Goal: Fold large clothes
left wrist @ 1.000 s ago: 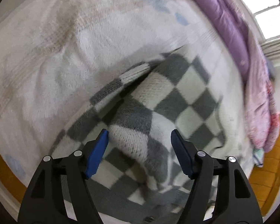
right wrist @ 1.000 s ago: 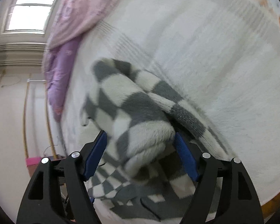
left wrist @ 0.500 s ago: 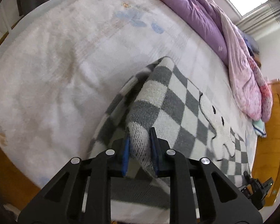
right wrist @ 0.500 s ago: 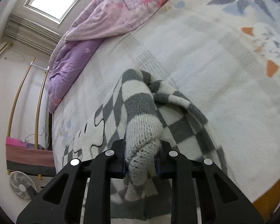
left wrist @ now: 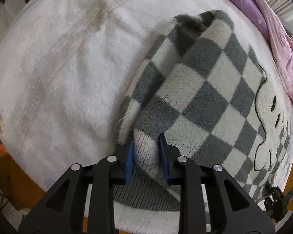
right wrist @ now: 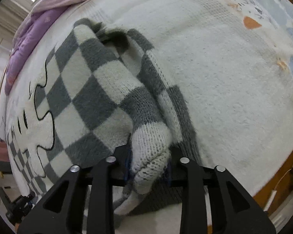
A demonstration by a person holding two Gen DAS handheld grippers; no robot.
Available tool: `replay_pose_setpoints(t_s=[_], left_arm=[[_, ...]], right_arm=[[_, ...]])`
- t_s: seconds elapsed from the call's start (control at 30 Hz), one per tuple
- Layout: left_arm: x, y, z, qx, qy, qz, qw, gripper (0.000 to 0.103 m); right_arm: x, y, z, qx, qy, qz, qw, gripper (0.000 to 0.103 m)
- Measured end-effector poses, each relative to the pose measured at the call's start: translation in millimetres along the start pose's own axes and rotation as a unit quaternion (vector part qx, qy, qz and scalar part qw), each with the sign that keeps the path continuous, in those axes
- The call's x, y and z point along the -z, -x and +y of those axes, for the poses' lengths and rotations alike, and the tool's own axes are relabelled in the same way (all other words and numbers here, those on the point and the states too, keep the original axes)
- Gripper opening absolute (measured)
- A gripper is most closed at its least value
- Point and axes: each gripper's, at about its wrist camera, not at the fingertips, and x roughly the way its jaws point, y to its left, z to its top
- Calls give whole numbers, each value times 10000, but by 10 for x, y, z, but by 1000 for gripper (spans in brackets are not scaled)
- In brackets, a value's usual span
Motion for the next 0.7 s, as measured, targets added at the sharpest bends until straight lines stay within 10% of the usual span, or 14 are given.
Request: replay_pose_setpoints(t_s=[0.3, 0.4, 0.47, 0.7], left_arm=[[50, 529, 207, 729, 57, -738, 9946, 71], [9, 443, 410, 480, 360, -716, 9956, 74], [47, 366, 565, 348, 521, -597, 9962, 74], [214, 209, 768, 536, 870, -378, 9941, 77]], right_arm=[[-199, 660, 537, 687, 821, -721, 9916, 51], [-312, 542, 1116, -38, 1491, -849, 9852, 38], [-340, 360, 1669, -371, 2139, -772, 9731, 2], [-328, -489, 2903, -778, 2952, -307, 9518, 0]])
